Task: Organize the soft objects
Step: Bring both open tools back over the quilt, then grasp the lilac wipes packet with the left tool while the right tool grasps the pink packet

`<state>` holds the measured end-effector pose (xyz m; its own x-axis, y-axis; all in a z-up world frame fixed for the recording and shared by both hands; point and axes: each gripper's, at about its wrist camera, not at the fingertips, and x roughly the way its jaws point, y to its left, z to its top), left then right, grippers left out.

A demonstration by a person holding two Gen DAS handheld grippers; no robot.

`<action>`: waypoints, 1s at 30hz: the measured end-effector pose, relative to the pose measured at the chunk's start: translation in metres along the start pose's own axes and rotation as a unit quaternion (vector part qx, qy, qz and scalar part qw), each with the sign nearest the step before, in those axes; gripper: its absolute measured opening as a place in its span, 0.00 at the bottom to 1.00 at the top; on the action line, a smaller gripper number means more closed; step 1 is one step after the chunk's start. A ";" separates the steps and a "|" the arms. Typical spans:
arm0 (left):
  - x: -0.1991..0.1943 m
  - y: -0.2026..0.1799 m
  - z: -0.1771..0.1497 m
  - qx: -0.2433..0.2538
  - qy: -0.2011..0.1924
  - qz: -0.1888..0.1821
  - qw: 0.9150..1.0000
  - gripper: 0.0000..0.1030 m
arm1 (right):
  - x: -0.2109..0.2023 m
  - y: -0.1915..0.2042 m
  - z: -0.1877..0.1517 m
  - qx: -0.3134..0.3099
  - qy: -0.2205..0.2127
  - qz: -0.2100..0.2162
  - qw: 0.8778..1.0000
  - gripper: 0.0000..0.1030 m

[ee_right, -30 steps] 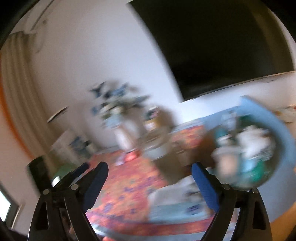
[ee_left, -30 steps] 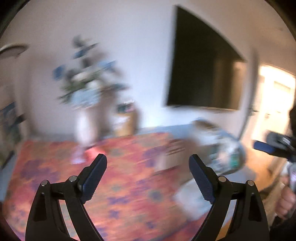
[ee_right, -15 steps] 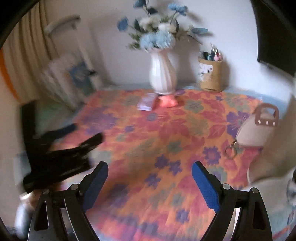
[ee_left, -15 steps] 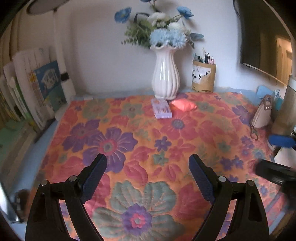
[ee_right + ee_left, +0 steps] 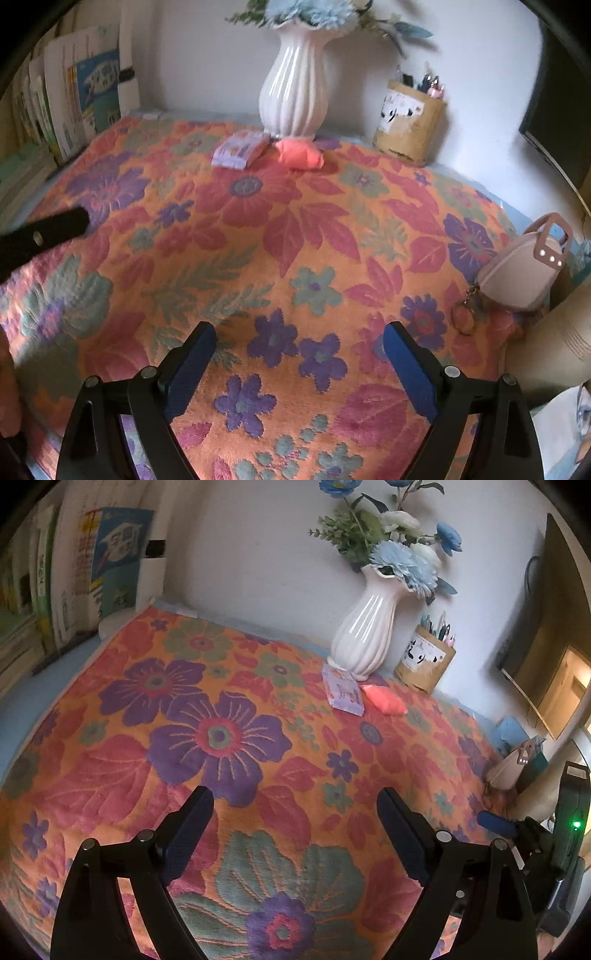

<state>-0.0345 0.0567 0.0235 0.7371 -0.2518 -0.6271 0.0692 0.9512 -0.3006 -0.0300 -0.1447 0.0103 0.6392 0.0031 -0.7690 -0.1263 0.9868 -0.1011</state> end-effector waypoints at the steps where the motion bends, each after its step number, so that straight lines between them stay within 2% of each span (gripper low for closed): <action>1: 0.001 -0.002 0.000 0.004 0.001 0.004 1.000 0.87 | -0.001 -0.001 -0.001 0.001 -0.002 0.002 1.000 0.88; 7: -0.001 -0.017 0.000 0.042 0.010 0.040 0.998 0.87 | 0.002 -0.012 -0.001 0.031 0.015 0.021 0.999 0.88; 10: -0.009 -0.029 0.015 0.067 0.040 0.082 0.994 0.87 | 0.002 -0.024 0.002 0.060 0.054 0.051 0.995 0.88; 11: -0.012 -0.032 0.025 0.070 0.044 0.085 0.993 0.87 | -0.001 -0.028 0.007 0.068 0.066 0.065 0.993 0.88; 12: -0.013 -0.036 0.035 0.070 0.047 0.081 0.993 0.87 | -0.003 -0.030 0.013 0.070 0.070 0.071 0.993 0.88; 15: -0.004 -0.049 0.067 0.079 0.047 0.029 0.995 0.87 | -0.013 -0.040 0.047 0.076 0.048 0.068 0.994 0.88; 18: 0.036 -0.056 0.088 0.098 0.060 -0.005 0.993 0.86 | -0.006 -0.051 0.089 0.089 -0.001 0.057 0.994 0.87; 20: 0.068 -0.058 0.095 0.104 0.074 -0.014 0.992 0.86 | 0.004 -0.055 0.106 0.082 -0.023 0.068 0.994 0.72; 21: 0.080 -0.059 0.096 0.106 0.077 -0.014 0.991 0.86 | 0.014 -0.056 0.116 0.081 -0.026 0.082 0.993 0.69; 23: 0.100 -0.063 0.097 0.116 0.079 -0.010 0.990 0.80 | 0.030 -0.058 0.127 0.090 -0.021 0.084 0.992 0.69; 25: 0.116 -0.066 0.099 0.123 0.085 -0.009 0.989 0.79 | 0.052 -0.063 0.134 0.110 -0.009 0.087 0.990 0.67; 30: 0.143 -0.078 0.096 0.159 0.084 0.013 0.984 0.76 | 0.097 -0.068 0.147 0.144 0.013 0.137 0.980 0.67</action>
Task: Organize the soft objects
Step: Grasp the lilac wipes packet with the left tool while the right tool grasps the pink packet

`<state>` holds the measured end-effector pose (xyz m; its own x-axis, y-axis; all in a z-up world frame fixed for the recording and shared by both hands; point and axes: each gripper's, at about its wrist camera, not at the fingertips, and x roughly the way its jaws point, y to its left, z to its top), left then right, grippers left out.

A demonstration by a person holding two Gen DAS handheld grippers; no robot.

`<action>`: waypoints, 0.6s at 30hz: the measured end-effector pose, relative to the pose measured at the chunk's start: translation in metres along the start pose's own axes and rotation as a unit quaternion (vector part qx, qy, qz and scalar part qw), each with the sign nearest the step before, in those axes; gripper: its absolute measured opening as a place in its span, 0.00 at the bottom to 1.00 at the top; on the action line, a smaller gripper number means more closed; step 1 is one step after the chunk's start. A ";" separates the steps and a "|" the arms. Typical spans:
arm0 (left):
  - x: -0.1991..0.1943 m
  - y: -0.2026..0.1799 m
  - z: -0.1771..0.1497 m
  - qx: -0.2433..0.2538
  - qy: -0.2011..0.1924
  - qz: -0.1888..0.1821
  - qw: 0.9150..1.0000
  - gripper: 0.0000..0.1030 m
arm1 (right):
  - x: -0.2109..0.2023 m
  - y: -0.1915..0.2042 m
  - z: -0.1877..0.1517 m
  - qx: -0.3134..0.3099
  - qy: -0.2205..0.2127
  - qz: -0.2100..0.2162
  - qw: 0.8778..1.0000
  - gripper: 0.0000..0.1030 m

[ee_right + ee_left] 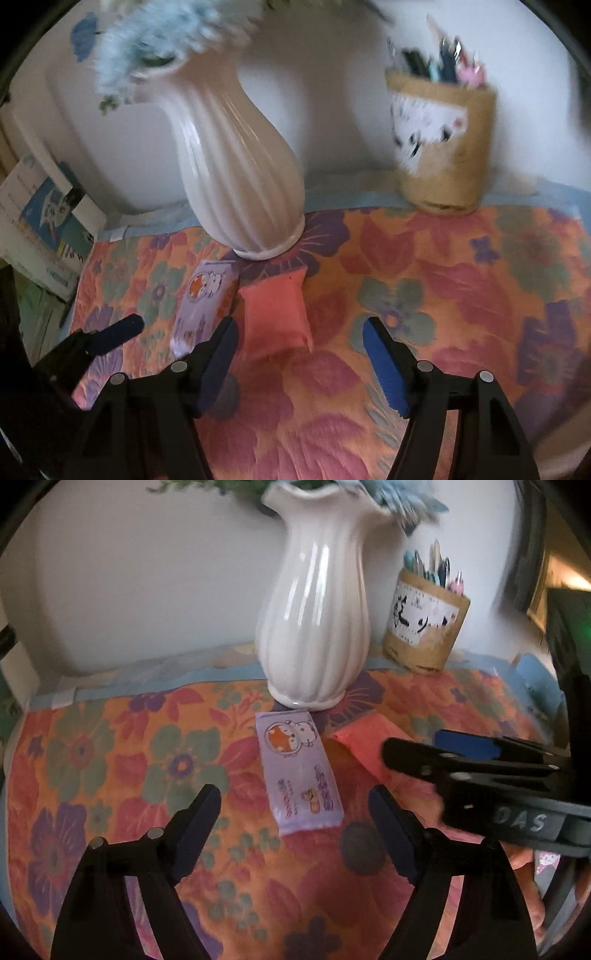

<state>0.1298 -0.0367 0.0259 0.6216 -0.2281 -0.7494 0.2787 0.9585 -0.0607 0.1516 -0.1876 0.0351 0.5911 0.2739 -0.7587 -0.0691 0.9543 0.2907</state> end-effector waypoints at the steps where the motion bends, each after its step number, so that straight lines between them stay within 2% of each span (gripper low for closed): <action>1: 0.006 -0.002 -0.002 0.004 0.002 0.004 1.000 0.76 | 0.006 0.001 0.001 -0.002 0.002 0.002 1.000 0.66; 3: 0.017 -0.003 -0.005 0.014 0.021 0.022 0.999 0.73 | 0.017 0.004 0.001 -0.007 0.006 0.008 1.000 0.63; 5: 0.013 -0.005 -0.004 0.020 0.007 0.023 1.000 0.71 | 0.024 0.012 -0.001 -0.029 0.001 -0.017 0.999 0.60; 6: 0.013 -0.006 -0.004 0.019 0.005 0.020 1.000 0.71 | 0.025 0.018 -0.001 -0.043 -0.001 -0.034 0.998 0.53; 7: 0.015 -0.006 -0.005 0.019 0.011 0.023 1.000 0.66 | 0.026 0.025 -0.002 -0.059 -0.005 -0.047 0.997 0.42; 8: 0.017 -0.005 -0.004 0.015 0.016 0.028 0.999 0.65 | 0.027 0.027 -0.002 -0.063 -0.008 -0.049 0.997 0.39; 9: 0.017 -0.004 -0.004 0.013 0.013 0.027 0.999 0.63 | 0.028 0.029 -0.003 -0.067 -0.007 -0.054 0.996 0.39; 11: 0.019 -0.004 -0.003 0.008 0.008 0.024 1.000 0.45 | 0.026 0.027 -0.003 -0.061 -0.014 -0.049 0.997 0.38; 12: 0.018 -0.002 -0.003 0.004 0.006 0.022 1.000 0.39 | 0.024 0.023 -0.003 -0.052 -0.018 -0.039 0.998 0.38; 16: 0.012 0.010 -0.005 -0.013 -0.006 0.004 1.000 0.36 | 0.016 -0.008 -0.003 0.017 -0.021 0.003 1.000 0.38; 18: -0.001 0.011 -0.010 -0.014 -0.034 -0.005 0.999 0.36 | 0.011 -0.016 -0.007 0.033 -0.024 0.016 0.999 0.38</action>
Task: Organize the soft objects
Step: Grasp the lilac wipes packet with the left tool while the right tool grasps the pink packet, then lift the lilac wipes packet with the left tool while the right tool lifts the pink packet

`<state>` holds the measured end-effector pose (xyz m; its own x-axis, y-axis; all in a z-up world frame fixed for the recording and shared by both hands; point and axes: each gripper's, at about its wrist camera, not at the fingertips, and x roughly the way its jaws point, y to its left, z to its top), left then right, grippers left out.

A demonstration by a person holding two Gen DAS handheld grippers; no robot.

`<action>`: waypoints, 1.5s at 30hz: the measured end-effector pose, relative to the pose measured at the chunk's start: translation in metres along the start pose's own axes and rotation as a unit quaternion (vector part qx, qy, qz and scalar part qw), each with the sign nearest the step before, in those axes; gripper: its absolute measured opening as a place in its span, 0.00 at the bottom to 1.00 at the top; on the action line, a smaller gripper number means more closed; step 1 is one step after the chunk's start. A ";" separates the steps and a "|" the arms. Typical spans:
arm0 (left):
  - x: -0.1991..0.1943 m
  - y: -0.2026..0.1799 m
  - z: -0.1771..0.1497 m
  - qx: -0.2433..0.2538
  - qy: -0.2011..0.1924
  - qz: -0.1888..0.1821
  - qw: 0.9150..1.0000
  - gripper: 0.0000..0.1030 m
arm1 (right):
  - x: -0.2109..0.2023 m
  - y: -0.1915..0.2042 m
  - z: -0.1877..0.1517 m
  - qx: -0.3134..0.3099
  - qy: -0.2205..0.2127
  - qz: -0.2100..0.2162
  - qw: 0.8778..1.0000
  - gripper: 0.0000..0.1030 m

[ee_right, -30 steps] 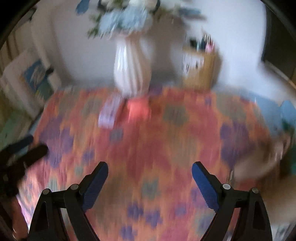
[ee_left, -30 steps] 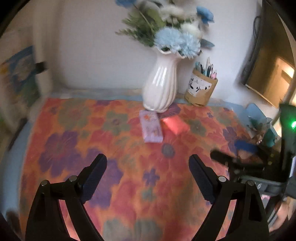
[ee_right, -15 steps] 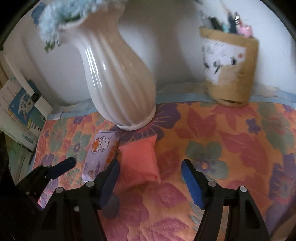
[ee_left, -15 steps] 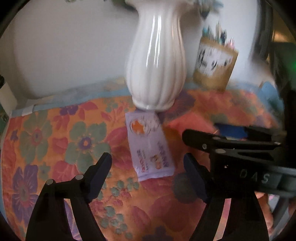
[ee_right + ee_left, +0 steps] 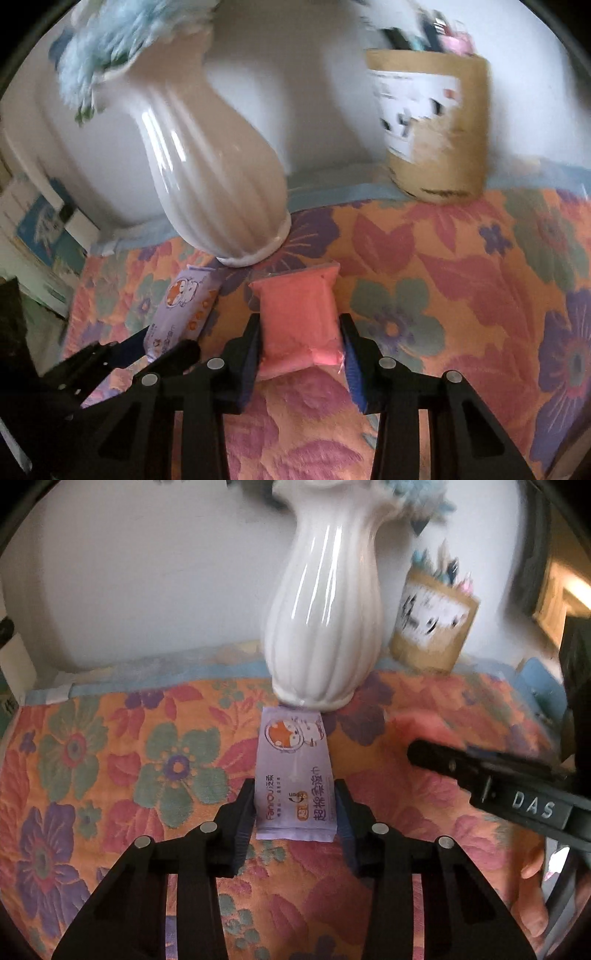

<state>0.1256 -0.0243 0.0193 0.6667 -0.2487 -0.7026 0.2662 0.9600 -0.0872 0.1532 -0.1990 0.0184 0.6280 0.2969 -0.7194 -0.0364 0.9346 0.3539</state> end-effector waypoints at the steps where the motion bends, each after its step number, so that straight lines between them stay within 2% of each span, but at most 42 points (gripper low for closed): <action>1: -0.008 0.000 -0.002 0.000 -0.015 -0.001 1.000 0.36 | -0.006 -0.002 -0.005 0.004 -0.005 0.000 1.000 0.38; 3: -0.021 -0.003 -0.008 0.010 -0.028 0.022 0.999 0.36 | -0.016 -0.005 -0.016 0.009 -0.004 -0.004 1.000 0.38; 4: -0.028 -0.007 -0.013 0.016 -0.026 0.024 0.999 0.36 | -0.020 -0.007 -0.023 0.022 0.008 0.011 1.000 0.38; 6: -0.039 -0.014 -0.023 0.022 -0.020 0.011 1.000 0.36 | -0.031 -0.013 -0.035 0.040 0.012 0.033 0.999 0.38; 7: -0.047 -0.019 -0.028 0.028 -0.019 0.008 0.999 0.36 | -0.036 -0.015 -0.040 0.041 0.011 0.030 0.999 0.38; 10: -0.073 -0.032 -0.051 0.042 -0.012 0.003 0.999 0.36 | -0.051 -0.008 -0.064 0.034 0.015 0.008 0.999 0.38; 13: -0.094 -0.041 -0.080 0.029 0.008 -0.018 0.999 0.36 | -0.073 -0.005 -0.092 0.017 0.015 -0.005 1.000 0.38; 17: -0.114 -0.048 -0.107 0.020 0.005 -0.038 0.999 0.36 | -0.097 0.007 -0.129 -0.042 0.016 -0.038 0.998 0.38; 20: -0.113 -0.049 -0.120 0.013 0.005 -0.035 0.999 0.37 | -0.103 0.020 -0.145 -0.092 0.009 -0.083 0.992 0.38; 22: -0.104 -0.048 -0.120 0.007 0.024 -0.027 0.999 0.38 | -0.100 0.024 -0.150 -0.109 0.012 -0.093 0.990 0.38; 23: -0.100 -0.047 -0.119 0.004 0.032 -0.027 0.999 0.43 | -0.098 0.026 -0.151 -0.115 0.014 -0.096 0.989 0.39; 24: -0.098 -0.046 -0.119 0.000 0.037 -0.027 0.999 0.48 | -0.097 0.027 -0.151 -0.118 0.014 -0.095 0.988 0.42; 25: -0.096 -0.044 -0.118 -0.004 0.039 -0.025 0.999 0.49 | -0.097 0.025 -0.150 -0.115 0.016 -0.088 0.989 0.50; 27: -0.091 -0.042 -0.116 -0.012 0.042 -0.016 0.999 0.49 | -0.096 0.023 -0.149 -0.108 0.020 -0.075 0.991 0.60; 28: -0.090 -0.043 -0.115 -0.009 0.042 -0.013 0.999 0.49 | -0.096 0.022 -0.149 -0.107 0.020 -0.074 0.991 0.60; 30: -0.085 -0.049 -0.112 0.006 0.044 0.007 0.999 0.48 | -0.096 0.024 -0.150 -0.112 0.019 -0.082 0.990 0.60; 32: -0.081 -0.050 -0.111 0.011 0.045 0.017 0.999 0.48 | -0.095 0.027 -0.152 -0.117 0.016 -0.108 0.987 0.60; 34: -0.080 -0.050 -0.110 0.015 0.043 0.018 0.999 0.47 | -0.097 0.026 -0.152 -0.116 0.015 -0.108 0.987 0.60; 36: -0.081 -0.051 -0.111 0.018 0.040 0.019 0.999 0.42 | -0.097 0.026 -0.152 -0.118 0.014 -0.106 0.987 0.60; 37: -0.082 -0.052 -0.111 0.021 0.039 0.014 0.999 0.35 | -0.097 0.027 -0.152 -0.121 0.013 -0.107 0.987 0.58; 38: -0.083 -0.052 -0.112 0.021 0.039 0.009 0.999 0.35 | -0.097 0.029 -0.153 -0.128 0.010 -0.108 0.986 0.53; 39: -0.084 -0.052 -0.112 0.018 0.039 0.006 0.999 0.35 | -0.097 0.034 -0.155 -0.140 0.007 -0.106 0.984 0.42; 45: -0.087 -0.040 -0.113 -0.012 0.030 -0.006 0.999 0.35 | -0.099 0.057 -0.167 -0.208 -0.018 -0.131 0.969 0.41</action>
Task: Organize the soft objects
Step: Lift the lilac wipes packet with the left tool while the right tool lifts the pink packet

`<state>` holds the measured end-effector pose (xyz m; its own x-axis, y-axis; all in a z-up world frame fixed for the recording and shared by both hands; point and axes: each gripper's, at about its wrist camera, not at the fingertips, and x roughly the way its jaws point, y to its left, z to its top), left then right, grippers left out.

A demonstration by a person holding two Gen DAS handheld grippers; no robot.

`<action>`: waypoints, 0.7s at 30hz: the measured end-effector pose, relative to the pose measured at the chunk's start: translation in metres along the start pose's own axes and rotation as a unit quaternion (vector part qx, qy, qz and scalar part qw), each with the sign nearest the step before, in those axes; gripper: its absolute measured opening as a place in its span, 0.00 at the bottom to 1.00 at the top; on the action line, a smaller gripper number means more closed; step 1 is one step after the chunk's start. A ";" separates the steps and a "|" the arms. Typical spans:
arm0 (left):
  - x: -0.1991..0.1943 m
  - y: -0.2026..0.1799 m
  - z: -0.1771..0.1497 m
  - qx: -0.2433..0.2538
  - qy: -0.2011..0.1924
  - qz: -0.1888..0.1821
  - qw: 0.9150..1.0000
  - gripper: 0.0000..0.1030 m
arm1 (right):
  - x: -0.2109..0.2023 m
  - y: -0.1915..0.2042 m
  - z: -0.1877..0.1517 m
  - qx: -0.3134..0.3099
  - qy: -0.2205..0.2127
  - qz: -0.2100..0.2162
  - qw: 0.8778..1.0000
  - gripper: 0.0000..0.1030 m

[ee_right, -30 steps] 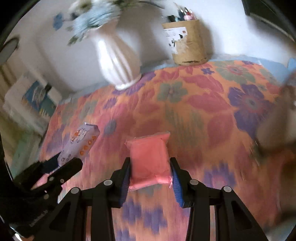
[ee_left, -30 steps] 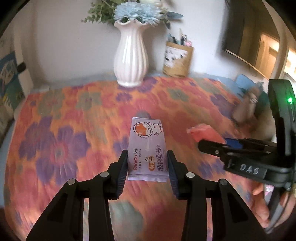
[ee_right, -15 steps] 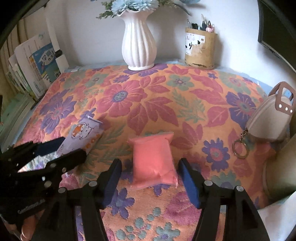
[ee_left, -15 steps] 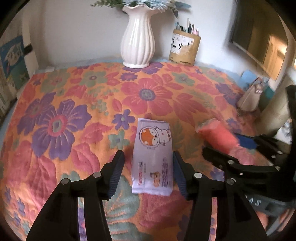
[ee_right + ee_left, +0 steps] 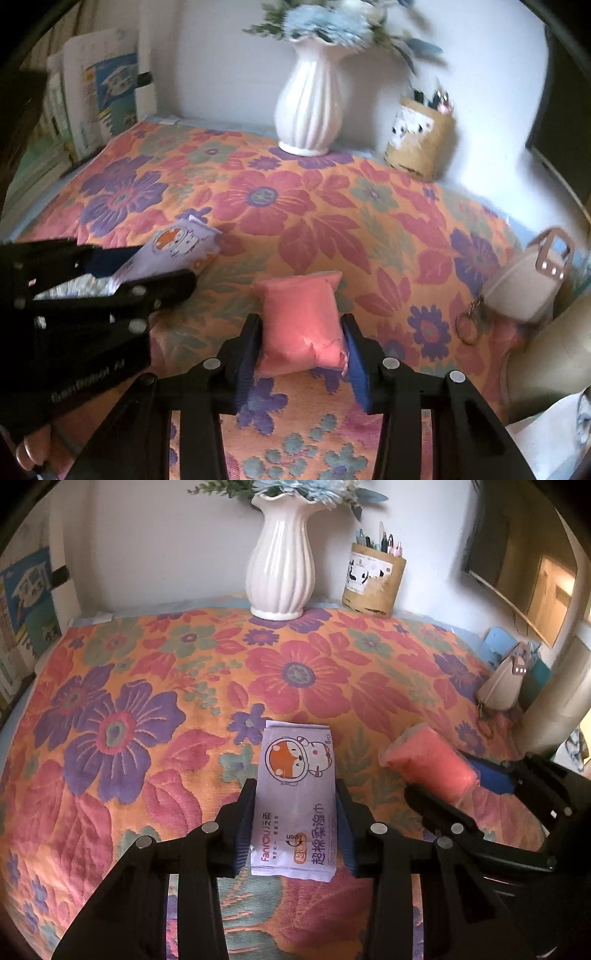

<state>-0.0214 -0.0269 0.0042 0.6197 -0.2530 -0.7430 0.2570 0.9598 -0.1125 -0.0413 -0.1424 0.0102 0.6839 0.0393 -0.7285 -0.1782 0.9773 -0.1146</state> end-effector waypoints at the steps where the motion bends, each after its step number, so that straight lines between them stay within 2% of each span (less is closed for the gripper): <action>1: 0.000 0.001 0.000 -0.002 0.000 0.003 1.000 0.35 | 0.001 -0.001 0.000 0.001 0.001 0.001 1.000 0.41; 8: 0.001 -0.001 0.000 0.000 0.001 0.007 1.000 0.35 | 0.006 -0.012 0.000 0.039 0.019 0.025 0.999 0.41; 21: 0.001 0.001 0.000 -0.004 0.001 0.001 1.000 0.35 | 0.007 -0.013 -0.001 0.036 0.020 0.025 0.999 0.41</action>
<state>-0.0205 -0.0261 0.0037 0.6188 -0.2510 -0.7444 0.2502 0.9612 -0.1161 -0.0346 -0.1547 0.0062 0.6461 0.0814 -0.7589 -0.1593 0.9868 -0.0298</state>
